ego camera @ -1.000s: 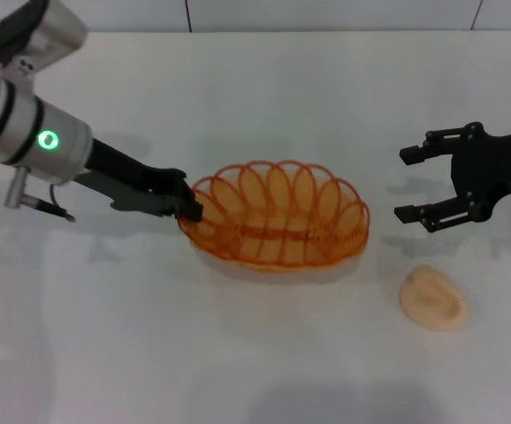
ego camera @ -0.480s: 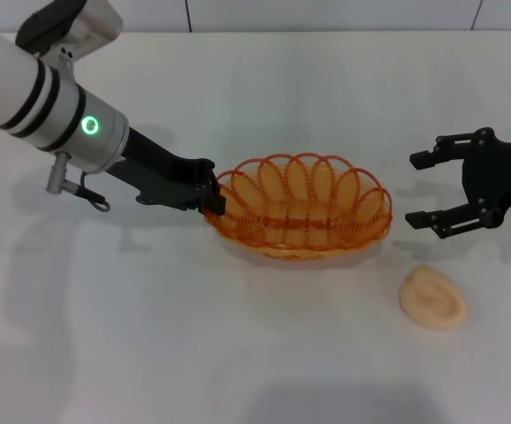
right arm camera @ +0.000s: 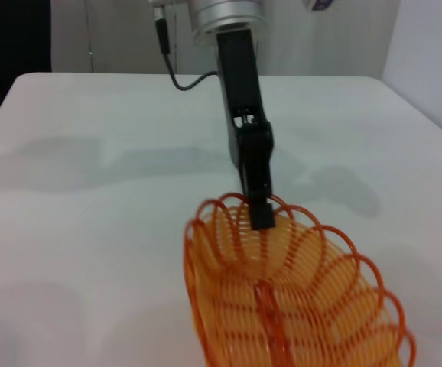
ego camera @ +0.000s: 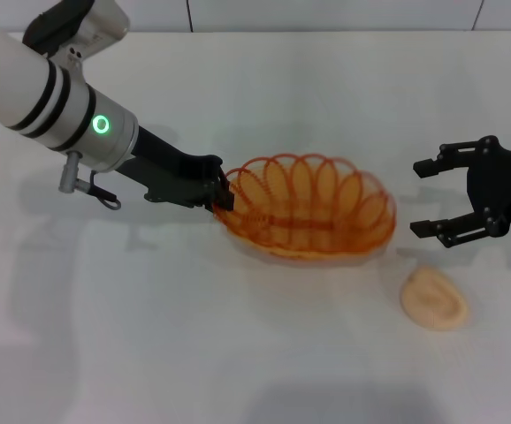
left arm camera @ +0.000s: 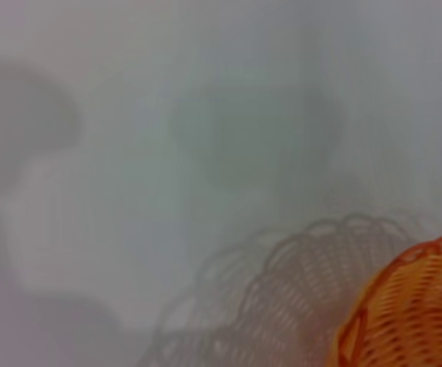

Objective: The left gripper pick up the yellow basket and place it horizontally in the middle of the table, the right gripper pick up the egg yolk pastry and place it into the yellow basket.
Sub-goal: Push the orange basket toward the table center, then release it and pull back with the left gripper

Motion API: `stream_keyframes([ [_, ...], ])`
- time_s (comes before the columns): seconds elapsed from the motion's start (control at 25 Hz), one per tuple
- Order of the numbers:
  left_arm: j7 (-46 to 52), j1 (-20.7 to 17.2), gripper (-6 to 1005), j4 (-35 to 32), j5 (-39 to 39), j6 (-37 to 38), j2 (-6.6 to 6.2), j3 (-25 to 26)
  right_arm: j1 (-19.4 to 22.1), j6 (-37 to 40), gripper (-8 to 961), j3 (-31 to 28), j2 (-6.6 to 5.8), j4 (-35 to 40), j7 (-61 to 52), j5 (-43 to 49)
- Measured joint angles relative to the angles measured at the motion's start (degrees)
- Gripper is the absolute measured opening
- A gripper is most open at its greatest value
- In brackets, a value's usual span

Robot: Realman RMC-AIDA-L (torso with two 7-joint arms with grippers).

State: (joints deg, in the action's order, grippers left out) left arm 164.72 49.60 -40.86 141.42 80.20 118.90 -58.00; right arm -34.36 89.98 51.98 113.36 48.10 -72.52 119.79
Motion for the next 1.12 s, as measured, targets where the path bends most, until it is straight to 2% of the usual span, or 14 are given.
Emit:
stream_keyframes([
  [0.16, 0.3, -0.3, 120, -0.1, 0.0, -0.8, -0.03, 0.0, 0.0, 0.5, 805, 0.0, 0.01, 0.0, 0.0, 0.0],
  [0.6, -1.8, -1.2, 544, -1.2, -2.9, 1.9, -0.09, 0.2, 1.2, 0.5, 804, 0.0, -0.02, 1.5, -0.3, -0.1],
  [0.8, -4.5, -6.8, 644, -7.4, -9.3, 4.1, -0.59, 0.7, 1.5, 0.5, 804, -0.1, 0.22, 1.7, -0.7, -0.6],
  [1.04, -11.7, -12.4, 765, -11.9, -13.5, 6.7, -2.29, 0.8, 2.1, 1.3, 804, -0.1, 0.40, 2.9, -3.0, -0.7],
  [1.12, -15.6, -13.5, 763, -12.2, -14.7, 7.4, -2.89, 0.8, 2.3, 1.6, 803, -0.1, 0.45, 3.3, -3.5, -0.7],
])
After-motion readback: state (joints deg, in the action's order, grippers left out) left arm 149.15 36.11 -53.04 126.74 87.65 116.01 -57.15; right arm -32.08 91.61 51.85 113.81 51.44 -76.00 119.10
